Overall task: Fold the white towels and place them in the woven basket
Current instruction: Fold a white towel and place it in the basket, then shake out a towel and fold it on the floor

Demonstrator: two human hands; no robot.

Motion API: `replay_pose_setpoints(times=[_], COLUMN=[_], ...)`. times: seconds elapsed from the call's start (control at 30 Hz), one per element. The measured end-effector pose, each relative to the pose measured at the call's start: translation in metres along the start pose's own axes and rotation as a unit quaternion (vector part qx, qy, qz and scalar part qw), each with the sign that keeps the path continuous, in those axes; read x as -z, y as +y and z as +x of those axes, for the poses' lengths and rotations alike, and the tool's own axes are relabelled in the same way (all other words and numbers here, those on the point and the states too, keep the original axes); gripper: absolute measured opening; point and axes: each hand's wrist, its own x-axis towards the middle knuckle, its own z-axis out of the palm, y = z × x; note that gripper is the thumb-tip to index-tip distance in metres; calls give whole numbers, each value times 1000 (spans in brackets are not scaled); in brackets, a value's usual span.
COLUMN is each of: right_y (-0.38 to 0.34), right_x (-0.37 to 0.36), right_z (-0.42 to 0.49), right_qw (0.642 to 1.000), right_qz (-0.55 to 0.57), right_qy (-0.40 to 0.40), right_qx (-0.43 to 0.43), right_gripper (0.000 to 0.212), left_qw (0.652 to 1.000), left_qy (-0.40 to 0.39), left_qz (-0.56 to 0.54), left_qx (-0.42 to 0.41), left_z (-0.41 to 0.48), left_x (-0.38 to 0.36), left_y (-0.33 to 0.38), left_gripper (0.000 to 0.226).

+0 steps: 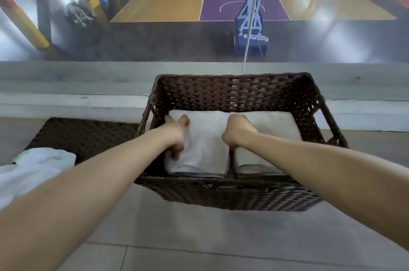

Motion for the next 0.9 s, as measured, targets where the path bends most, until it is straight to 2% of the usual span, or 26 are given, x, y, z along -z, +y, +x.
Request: replay_pose_setpoints(times=[0.03, 0.07, 0.1, 0.17, 0.2, 0.27, 0.33, 0.5, 0.53, 0.63, 0.77, 0.9], right_y=[-1, -1, -2, -4, -6, -4, -1, -4, -6, -17, -58, -132], right_x=[2, 1, -2, -11, -17, -31, -41, -26, -17, 13, 49, 56], right_z=[-4, -4, -3, 2, 8, 20, 29, 21, 15, -12, -66, -128], right_qw=[996, 988, 981, 974, 971, 958, 947, 947, 949, 964, 966, 921], right_qz=[-38, -44, -53, -116, -146, -206, -248, -245, -243, -190, -108, -20], right_qy=[74, 129, 151, 83, 32, -52, -86, -93, -89, -59, 40, 181], right_qx=[37, 73, 114, 177, 189, 191, 186, 185, 182, 179, 234, 346], right_gripper=[16, 39, 69, 118, 134, 152, 159, 153, 143, 94, 64, 42], left_qw=[999, 992, 980, 963, 963, 968, 968, 964, 962, 947, 922, 923], left_qy=[21, 50, 73, 82, 73, 55, 59, 68, 82, 166, 316, 364], left_qz=[49, 114, 178, 240, 242, 221, 223, 236, 233, 222, 127, 36], left_qx=[-10, -31, -56, -91, -97, -102, -94, -106, -120, -165, -184, -118], left_z=[-1, -4, -4, -2, 4, 20, 32, 17, 5, -40, -112, -172], left_x=[-1, 1, 2, 5, 5, 0, -6, 5, 11, 30, 51, 44], left_y=[1, 1, -1, -8, -12, -17, -19, -16, -16, -25, -68, -145], left_gripper=[132, 135, 141, 153, 152, 123, 100, 99, 94, 75, 58, 49])
